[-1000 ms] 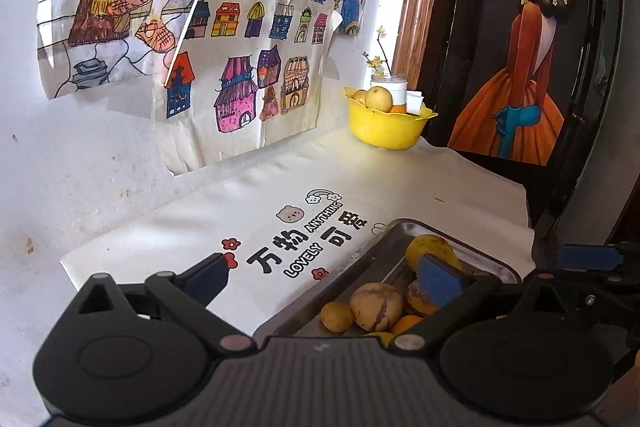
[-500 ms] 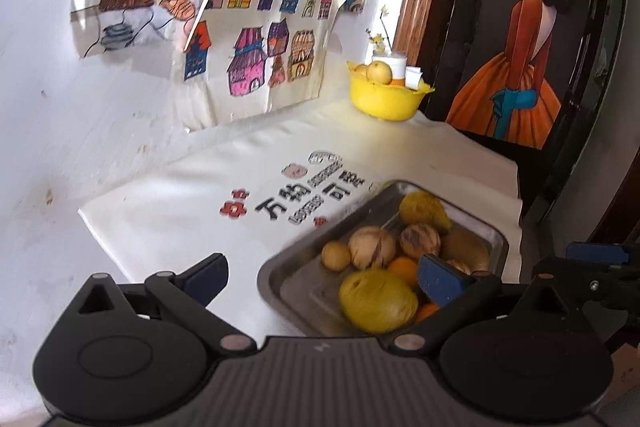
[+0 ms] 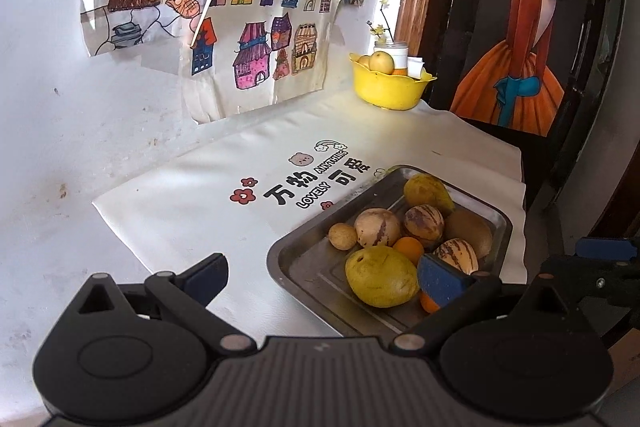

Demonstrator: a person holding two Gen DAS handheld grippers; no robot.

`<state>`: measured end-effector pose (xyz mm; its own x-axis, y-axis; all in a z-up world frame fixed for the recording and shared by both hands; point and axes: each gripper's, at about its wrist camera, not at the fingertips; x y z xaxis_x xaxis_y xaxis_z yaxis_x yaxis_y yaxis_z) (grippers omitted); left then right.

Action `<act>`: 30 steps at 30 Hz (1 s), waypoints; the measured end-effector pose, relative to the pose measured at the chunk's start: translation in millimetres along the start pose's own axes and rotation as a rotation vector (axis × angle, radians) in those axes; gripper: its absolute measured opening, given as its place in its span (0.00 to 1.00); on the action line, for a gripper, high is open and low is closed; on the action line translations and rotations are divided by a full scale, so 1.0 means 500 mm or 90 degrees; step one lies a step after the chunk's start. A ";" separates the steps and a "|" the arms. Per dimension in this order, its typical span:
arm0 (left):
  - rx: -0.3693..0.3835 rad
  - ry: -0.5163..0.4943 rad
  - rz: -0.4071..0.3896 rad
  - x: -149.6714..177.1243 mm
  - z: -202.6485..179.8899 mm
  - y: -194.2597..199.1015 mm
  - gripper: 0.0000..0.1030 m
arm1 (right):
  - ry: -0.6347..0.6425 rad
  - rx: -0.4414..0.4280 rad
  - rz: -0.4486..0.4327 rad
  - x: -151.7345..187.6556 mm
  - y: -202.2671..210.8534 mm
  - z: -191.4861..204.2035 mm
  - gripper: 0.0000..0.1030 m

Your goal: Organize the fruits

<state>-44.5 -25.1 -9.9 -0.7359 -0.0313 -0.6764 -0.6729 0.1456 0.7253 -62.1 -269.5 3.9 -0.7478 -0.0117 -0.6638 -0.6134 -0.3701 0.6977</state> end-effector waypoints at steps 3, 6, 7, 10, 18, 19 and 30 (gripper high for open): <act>-0.003 -0.001 0.000 -0.001 0.001 -0.001 1.00 | -0.003 0.001 0.001 -0.001 0.000 -0.001 0.99; -0.004 -0.001 0.001 -0.001 0.001 -0.003 1.00 | -0.002 0.000 0.003 -0.003 -0.001 -0.002 0.99; -0.005 0.001 0.001 -0.001 0.002 -0.004 1.00 | -0.003 -0.001 0.004 -0.003 -0.002 -0.002 0.99; -0.005 0.003 0.003 -0.002 0.004 -0.007 1.00 | -0.001 -0.001 0.007 -0.006 -0.007 -0.003 0.99; -0.005 0.005 0.006 -0.004 0.009 -0.013 1.00 | -0.002 0.000 0.010 -0.009 -0.011 -0.001 0.99; -0.005 0.005 0.006 -0.004 0.009 -0.014 1.00 | -0.003 -0.001 0.011 -0.009 -0.012 -0.002 0.99; -0.007 0.002 0.008 -0.005 0.009 -0.019 1.00 | -0.008 0.001 0.010 -0.011 -0.019 -0.003 0.99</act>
Point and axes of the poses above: each gripper's, at about its wrist camera, not at the fingertips, and y roughly against the way its jaws point, z to its left, x to its underside, and after that the axes turned 9 degrees about z, right-handed
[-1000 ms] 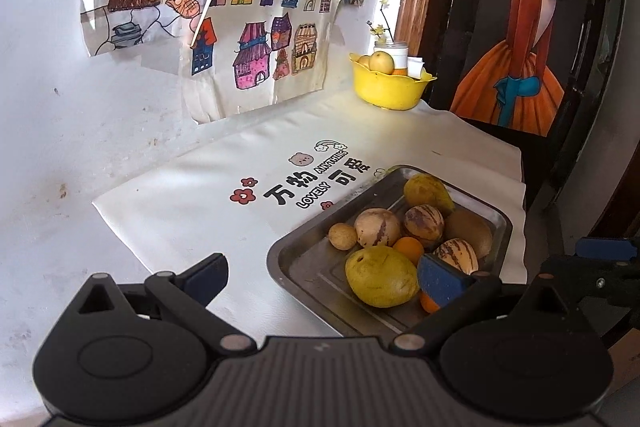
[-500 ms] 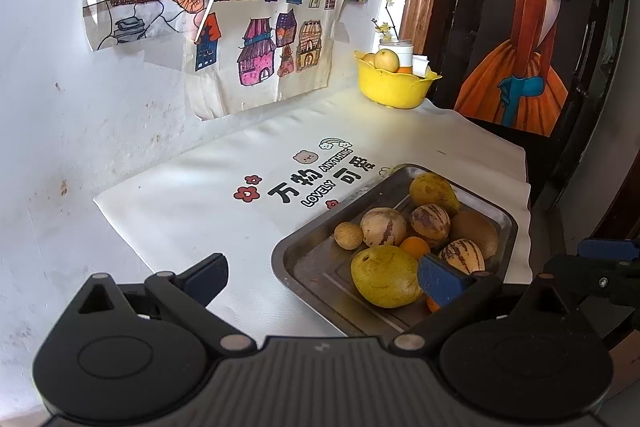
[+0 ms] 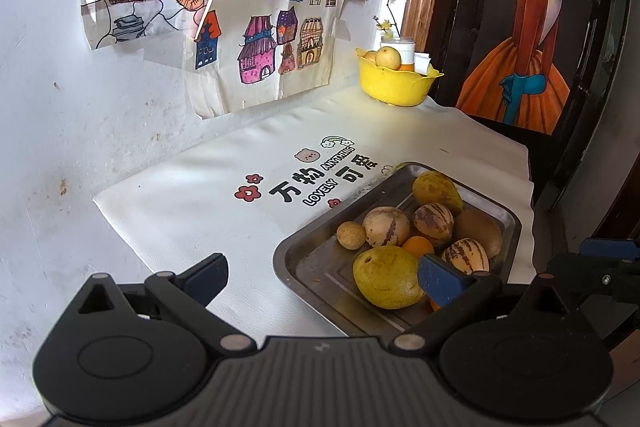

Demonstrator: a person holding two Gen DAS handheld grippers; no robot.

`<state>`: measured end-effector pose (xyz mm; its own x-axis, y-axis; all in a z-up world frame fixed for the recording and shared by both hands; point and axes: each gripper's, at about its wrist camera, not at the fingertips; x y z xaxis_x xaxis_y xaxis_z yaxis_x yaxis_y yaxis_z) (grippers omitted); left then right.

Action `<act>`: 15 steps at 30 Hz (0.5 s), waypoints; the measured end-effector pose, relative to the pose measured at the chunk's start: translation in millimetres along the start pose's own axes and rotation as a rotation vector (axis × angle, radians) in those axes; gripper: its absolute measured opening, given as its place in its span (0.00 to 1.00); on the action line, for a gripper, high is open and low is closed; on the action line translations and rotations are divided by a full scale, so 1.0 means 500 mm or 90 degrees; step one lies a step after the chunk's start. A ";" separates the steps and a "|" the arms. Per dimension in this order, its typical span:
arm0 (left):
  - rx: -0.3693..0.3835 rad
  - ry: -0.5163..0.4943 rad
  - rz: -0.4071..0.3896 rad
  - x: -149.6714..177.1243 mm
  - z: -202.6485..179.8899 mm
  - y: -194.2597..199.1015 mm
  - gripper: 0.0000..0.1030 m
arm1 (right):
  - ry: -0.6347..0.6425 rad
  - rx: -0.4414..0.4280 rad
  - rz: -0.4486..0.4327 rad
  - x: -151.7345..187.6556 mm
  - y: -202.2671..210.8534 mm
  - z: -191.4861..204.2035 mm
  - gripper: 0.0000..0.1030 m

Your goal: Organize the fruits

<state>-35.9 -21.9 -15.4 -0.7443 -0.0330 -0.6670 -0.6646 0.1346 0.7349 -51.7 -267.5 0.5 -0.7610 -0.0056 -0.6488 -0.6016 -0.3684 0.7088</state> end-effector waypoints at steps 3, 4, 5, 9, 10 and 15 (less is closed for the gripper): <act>0.000 -0.001 0.000 0.000 0.000 0.000 1.00 | -0.001 0.000 0.001 -0.001 0.000 -0.003 0.99; -0.001 0.000 0.000 0.000 0.000 0.001 1.00 | -0.001 0.000 0.001 -0.001 0.000 -0.003 0.99; 0.000 0.000 0.000 0.000 0.000 0.000 1.00 | -0.001 0.000 0.001 0.000 0.000 -0.003 0.99; -0.002 0.000 0.000 0.000 0.002 -0.002 1.00 | 0.001 -0.002 0.000 0.000 0.001 -0.002 0.99; -0.001 0.000 0.000 0.000 0.002 -0.002 1.00 | 0.000 -0.002 0.000 0.000 0.001 -0.002 0.99; -0.002 0.000 0.000 0.000 0.001 -0.001 1.00 | 0.000 -0.001 0.001 0.000 0.001 -0.003 0.99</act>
Point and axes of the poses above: each gripper's, at about its wrist camera, not at the fingertips, and y roughly against the way its jaws point, z to its left, x to its underside, and after that the axes turned 9 degrees about z, right-handed
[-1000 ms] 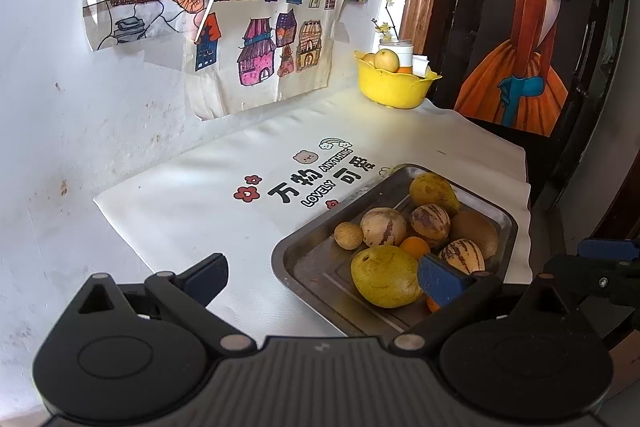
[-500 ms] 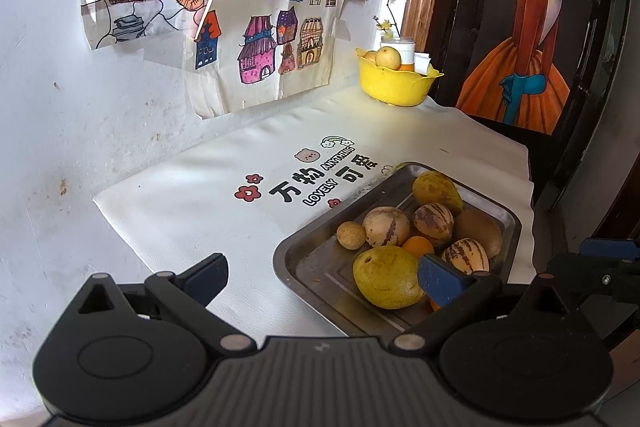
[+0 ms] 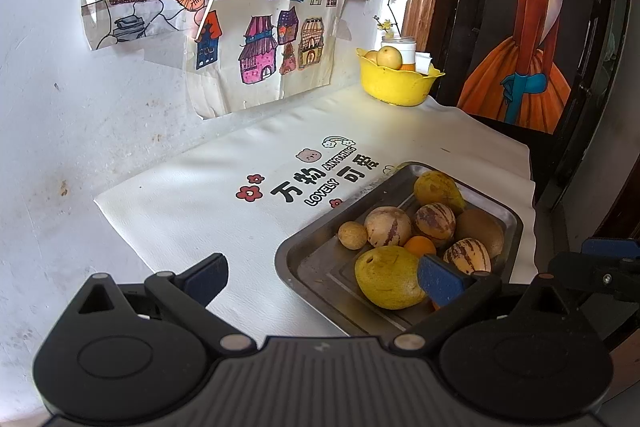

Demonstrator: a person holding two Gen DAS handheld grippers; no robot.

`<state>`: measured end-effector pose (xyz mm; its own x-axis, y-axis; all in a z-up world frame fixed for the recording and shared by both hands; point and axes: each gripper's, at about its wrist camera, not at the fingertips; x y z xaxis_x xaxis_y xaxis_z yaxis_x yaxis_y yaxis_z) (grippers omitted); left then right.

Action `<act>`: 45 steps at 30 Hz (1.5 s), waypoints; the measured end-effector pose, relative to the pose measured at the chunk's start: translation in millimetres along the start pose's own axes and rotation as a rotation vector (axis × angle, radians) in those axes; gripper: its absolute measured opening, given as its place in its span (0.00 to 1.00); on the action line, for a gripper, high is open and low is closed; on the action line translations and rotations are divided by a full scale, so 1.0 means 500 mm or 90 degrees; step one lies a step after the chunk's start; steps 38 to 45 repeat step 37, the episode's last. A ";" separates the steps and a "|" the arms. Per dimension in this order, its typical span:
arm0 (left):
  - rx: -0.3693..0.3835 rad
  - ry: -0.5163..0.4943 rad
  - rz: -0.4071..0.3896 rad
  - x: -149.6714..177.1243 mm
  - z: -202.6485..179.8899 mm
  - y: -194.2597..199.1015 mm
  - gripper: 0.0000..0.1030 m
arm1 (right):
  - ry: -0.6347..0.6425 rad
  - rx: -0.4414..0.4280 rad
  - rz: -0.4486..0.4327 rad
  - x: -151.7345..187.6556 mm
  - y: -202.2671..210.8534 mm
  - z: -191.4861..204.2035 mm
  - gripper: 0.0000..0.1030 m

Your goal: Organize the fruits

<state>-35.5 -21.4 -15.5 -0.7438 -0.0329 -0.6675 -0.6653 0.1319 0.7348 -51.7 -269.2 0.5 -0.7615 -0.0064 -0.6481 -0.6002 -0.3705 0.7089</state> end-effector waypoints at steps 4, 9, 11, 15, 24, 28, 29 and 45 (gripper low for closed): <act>0.000 -0.001 -0.001 0.000 0.000 0.000 1.00 | 0.000 0.000 0.000 0.000 0.000 -0.001 0.99; 0.000 -0.003 -0.001 0.000 0.001 0.000 1.00 | 0.000 0.000 0.001 0.000 0.000 -0.002 0.99; -0.001 -0.003 -0.001 0.000 0.000 0.000 1.00 | -0.001 0.001 0.001 0.000 0.000 -0.001 0.99; 0.003 0.001 0.003 0.000 0.001 0.000 1.00 | -0.002 0.000 0.001 0.000 0.000 -0.001 0.99; 0.009 -0.001 0.004 0.000 0.001 0.001 1.00 | -0.003 0.000 0.003 0.003 -0.001 -0.006 0.99; 0.035 0.012 0.003 0.001 0.005 0.001 1.00 | -0.006 0.001 0.006 0.006 -0.003 -0.010 0.99; 0.043 0.016 -0.002 0.002 0.006 0.002 1.00 | -0.006 0.002 0.005 0.005 -0.003 -0.010 0.99; 0.022 0.012 -0.048 0.003 0.004 0.012 1.00 | -0.009 0.003 0.010 0.008 -0.005 -0.016 0.99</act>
Point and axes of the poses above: each gripper's, at about its wrist camera, not at the fingertips, and y roughly against the way its jaws point, z to its left, x to its underside, and after that the axes turned 9 degrees about z, right-handed
